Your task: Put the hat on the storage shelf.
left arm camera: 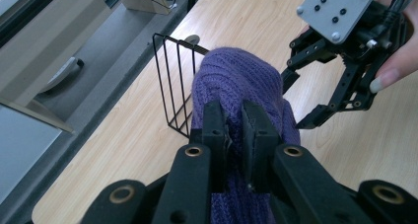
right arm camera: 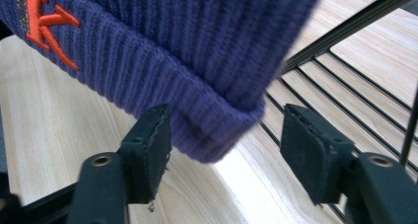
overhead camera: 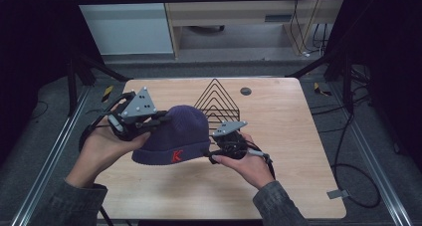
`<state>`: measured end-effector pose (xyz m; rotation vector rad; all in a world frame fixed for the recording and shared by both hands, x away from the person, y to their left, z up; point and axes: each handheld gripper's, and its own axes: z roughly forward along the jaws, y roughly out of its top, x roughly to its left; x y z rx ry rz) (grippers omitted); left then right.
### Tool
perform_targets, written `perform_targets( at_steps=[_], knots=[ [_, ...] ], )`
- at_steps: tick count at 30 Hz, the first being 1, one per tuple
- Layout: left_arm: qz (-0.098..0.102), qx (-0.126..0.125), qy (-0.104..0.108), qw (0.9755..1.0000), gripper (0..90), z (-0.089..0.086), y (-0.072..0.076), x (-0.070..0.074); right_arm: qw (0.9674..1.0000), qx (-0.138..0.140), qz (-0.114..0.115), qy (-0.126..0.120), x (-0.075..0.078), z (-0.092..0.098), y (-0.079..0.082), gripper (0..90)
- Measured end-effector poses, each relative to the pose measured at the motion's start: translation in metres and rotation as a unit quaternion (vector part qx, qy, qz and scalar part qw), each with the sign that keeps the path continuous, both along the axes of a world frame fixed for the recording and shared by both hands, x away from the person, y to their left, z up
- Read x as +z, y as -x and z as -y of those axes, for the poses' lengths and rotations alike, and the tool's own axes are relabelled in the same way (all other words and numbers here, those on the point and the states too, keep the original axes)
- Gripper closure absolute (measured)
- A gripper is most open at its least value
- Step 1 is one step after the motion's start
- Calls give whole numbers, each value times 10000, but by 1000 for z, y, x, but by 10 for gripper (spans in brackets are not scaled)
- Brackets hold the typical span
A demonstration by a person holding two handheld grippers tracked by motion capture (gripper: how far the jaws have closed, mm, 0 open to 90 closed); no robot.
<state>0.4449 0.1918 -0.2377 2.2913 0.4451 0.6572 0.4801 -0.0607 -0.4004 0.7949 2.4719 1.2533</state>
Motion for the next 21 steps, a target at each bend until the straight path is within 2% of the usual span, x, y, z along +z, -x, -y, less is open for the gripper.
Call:
perform_targets(
  at_steps=[4, 6, 9, 13, 15, 20, 21],
  knots=[
    [1, -6, 25, 10000, 815, 1, -2, -1, 9999, 111, -39, 2, -1, -3, -2, 478],
    [-2, -14, 58, 10000, 815, 0, -3, -2, 9998, 187, -10, 71, -2, -5, -2, 602],
    [-18, -13, 79, 10000, 814, -1, -4, -2, 9995, 281, -4, 107, -1, -5, 0, 686],
    [-14, 27, 63, 10000, 814, -1, -6, -2, 9992, 349, -1, 214, 1, -4, 3, 718],
    [-13, 43, 127, 9999, 812, -2, -7, -1, 9987, 410, 37, 298, 6, -1, 7, 735],
    [10, 42, 290, 9996, 812, -3, -12, 6, 9986, 397, 143, 318, 17, 6, 12, 747],
    [20, 42, 316, 9995, 811, -2, -13, 8, 9987, 350, 185, 313, 24, 12, 14, 751]
  ],
)
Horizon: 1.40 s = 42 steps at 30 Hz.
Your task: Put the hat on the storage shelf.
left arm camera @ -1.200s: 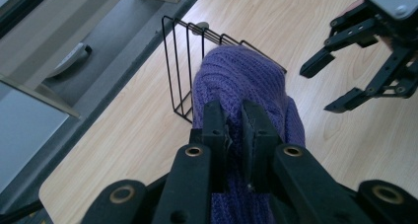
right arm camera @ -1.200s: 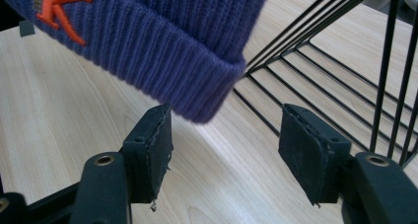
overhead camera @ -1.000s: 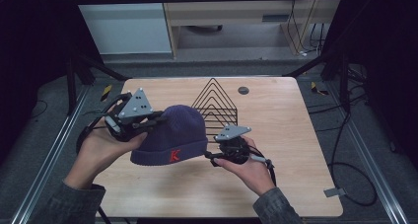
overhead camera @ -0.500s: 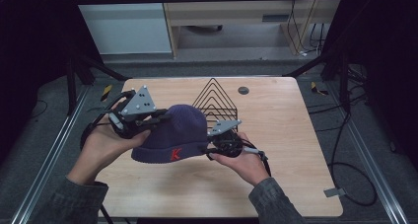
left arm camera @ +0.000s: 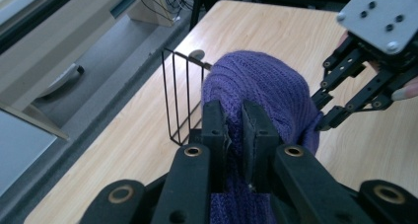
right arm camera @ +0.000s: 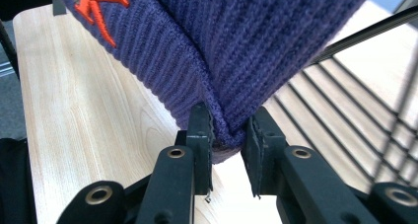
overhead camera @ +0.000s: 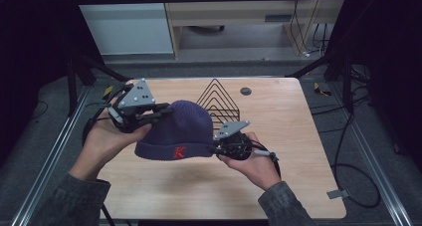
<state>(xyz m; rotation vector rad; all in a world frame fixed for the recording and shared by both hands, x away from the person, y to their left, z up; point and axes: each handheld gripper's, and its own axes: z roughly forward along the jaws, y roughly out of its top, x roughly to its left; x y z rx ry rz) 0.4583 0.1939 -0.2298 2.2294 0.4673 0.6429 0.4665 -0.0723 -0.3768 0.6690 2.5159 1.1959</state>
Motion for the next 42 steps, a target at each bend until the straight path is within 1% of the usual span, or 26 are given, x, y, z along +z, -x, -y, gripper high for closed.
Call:
perform_targets(
  at_steps=[1, 2, 4, 5, 7, 8, 10, 11, 12, 13, 15, 17, 18, 20, 21, 22, 27, 28, 30, 32, 33, 34, 35, 38, 40, 42],
  knots=[
    [11, -5, 41, 10000, 811, 1, -1, 2, 10000, 0, 0, 0, 0, 0, 0, 751],
    [12, -22, 62, 10000, 810, 1, -2, 4, 10000, -35, 51, 2, 7, 5, 1, 754],
    [30, -34, 168, 9998, 810, 5, -6, 11, 9999, -75, 95, 4, 15, 11, 2, 756],
    [59, -26, 149, 9999, 810, 6, -7, 15, 9999, -96, 138, 12, 19, 13, 2, 757],
    [128, -7, 233, 9996, 810, 10, -9, 20, 9997, -141, 193, -8, 27, 19, 2, 757],
    [128, -7, 233, 9996, 810, 10, -9, 20, 9997, -141, 193, -8, 27, 19, 2, 757],
    [157, -24, 261, 9995, 810, 14, -12, 26, 9994, -209, 279, -38, 39, 27, 0, 758],
    [134, -68, 272, 9995, 809, 17, -17, 32, 9992, -242, 304, -45, 43, 29, -1, 758],
    [134, -68, 272, 9995, 809, 17, -17, 32, 9992, -242, 304, -45, 43, 29, -1, 758],
    [112, -79, 291, 9995, 809, 21, -23, 35, 9991, -303, 275, -101, 47, 34, -5, 759],
    [97, -80, 324, 9994, 810, 24, -27, 37, 9990, -324, 295, -93, 49, 35, -7, 759],
    [110, -111, 380, 9992, 810, 30, -37, 41, 9986, -407, 315, -80, 54, 41, -14, 760],
    [110, -111, 380, 9992, 809, 30, -37, 41, 9986, -407, 315, -80, 54, 41, -14, 760],
    [109, -138, 493, 9986, 809, 34, -44, 44, 9984, -458, 313, -102, 57, 46, -20, 760],
    [126, -148, 469, 9987, 809, 36, -47, 45, 9983, -477, 320, -101, 60, 48, -23, 760],
    [129, -155, 491, 9986, 809, 39, -50, 46, 9980, -517, 359, -87, 65, 51, -27, 760],
    [164, -142, 484, 9986, 807, 46, -63, 49, 9971, -627, 428, -53, 73, 57, -36, 759],
    [167, -130, 520, 9984, 806, 47, -65, 49, 9969, -660, 425, -31, 74, 58, -39, 760],
    [186, -105, 486, 9986, 805, 48, -65, 48, 9964, -713, 448, -31, 74, 59, -41, 759],
    [211, -87, 517, 9984, 804, 49, -65, 48, 9960, -752, 478, -29, 74, 60, -42, 759],
    [229, -13, 514, 9984, 802, 50, -65, 47, 9954, -817, 477, -122, 73, 61, -42, 760],
    [229, -13, 514, 9984, 801, 50, -65, 47, 9954, -817, 477, -122, 73, 61, -42, 760],
    [228, 10, 474, 9986, 801, 51, -65, 47, 9951, -840, 491, -190, 72, 61, -41, 760],
    [236, 58, 440, 9987, 800, 54, -67, 46, 9940, -938, 539, -188, 69, 58, -41, 760],
    [264, 57, 520, 9983, 800, 55, -69, 46, 9932, -988, 576, -210, 69, 57, -43, 760],
    [267, 61, 527, 9982, 799, 56, -72, 45, 9925, -1047, 595, -220, 70, 57, -47, 760]
  ],
)
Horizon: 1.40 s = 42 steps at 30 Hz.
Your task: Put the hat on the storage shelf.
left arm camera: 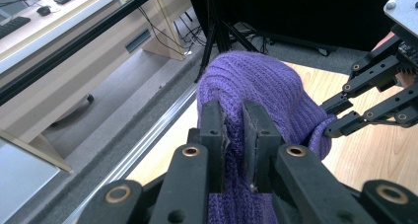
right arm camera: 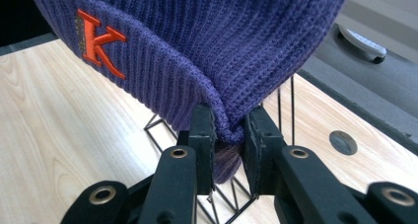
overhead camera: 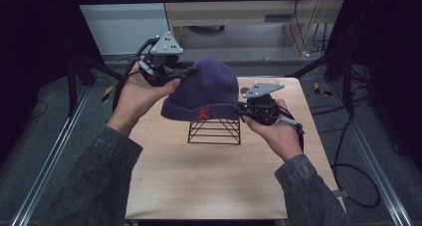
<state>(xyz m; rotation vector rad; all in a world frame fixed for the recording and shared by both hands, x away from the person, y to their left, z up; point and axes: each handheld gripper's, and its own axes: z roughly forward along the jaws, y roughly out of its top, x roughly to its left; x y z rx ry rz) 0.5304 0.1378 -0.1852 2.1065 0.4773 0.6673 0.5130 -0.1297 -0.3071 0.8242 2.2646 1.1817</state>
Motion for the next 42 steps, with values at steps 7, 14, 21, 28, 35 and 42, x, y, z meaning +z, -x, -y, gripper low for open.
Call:
perform_targets(
  at_steps=[7, 14, 21, 28, 35, 42],
  knots=[
    [73, 55, 117, 9999, 800, 2, -14, -5, 9999, -92, -10, -67, -2, 4, -11, 760],
    [152, 7, 203, 9997, 800, 11, -29, -3, 9996, -265, 73, -88, 3, 8, -28, 761],
    [215, -8, 112, 9997, 801, 20, -41, -6, 9988, -448, 203, 1, -1, 7, -39, 762],
    [283, -6, 238, 9993, 800, 26, -46, -5, 9982, -533, 254, -104, 4, 15, -39, 762],
    [338, 26, 316, 9989, 799, 31, -49, -9, 9982, -519, 296, 2, 7, 20, -36, 758],
    [253, 53, 305, 9992, 799, 32, -56, -25, 9986, -488, 169, 79, -6, 19, -35, 760]
  ],
)
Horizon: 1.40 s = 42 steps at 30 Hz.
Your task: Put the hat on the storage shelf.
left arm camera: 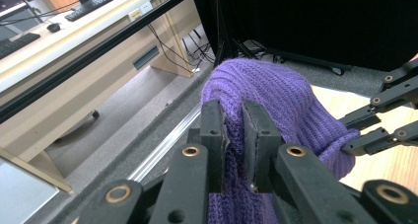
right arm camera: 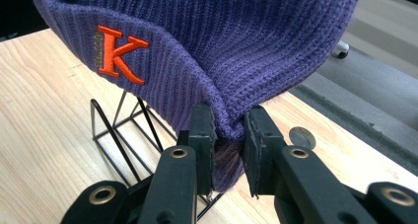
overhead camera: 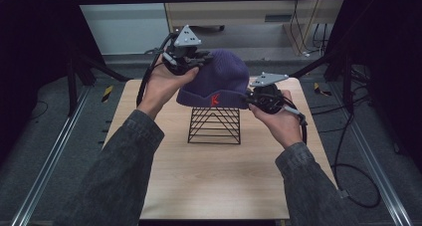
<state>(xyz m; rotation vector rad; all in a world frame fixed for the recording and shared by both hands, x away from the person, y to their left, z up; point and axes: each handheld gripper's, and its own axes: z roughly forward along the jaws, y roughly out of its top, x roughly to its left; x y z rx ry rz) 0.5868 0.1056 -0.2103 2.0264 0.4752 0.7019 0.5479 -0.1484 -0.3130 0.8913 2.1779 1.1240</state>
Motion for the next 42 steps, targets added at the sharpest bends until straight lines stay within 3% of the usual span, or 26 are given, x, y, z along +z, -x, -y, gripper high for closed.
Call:
perform_targets(
  at_steps=[6, 8, 14, 26, 42],
  knots=[
    [-38, 22, -35, 10000, 799, -4, -1, -3, 10000, 4, -67, 20, 1, 4, 1, 761],
    [-52, 66, -161, 9998, 798, -4, -2, -5, 9999, 3, -104, 93, -1, 6, 2, 762],
    [-166, 84, -222, 9996, 799, -5, -2, -20, 9993, 49, -233, 304, -12, 3, 3, 761],
    [-252, 108, -329, 9991, 799, -11, -3, -35, 9981, 148, -400, 443, -28, -2, 5, 759],
    [-312, 126, -246, 9991, 800, -15, 10, -50, 9977, 139, -470, 477, -47, -9, 10, 752]
  ],
)
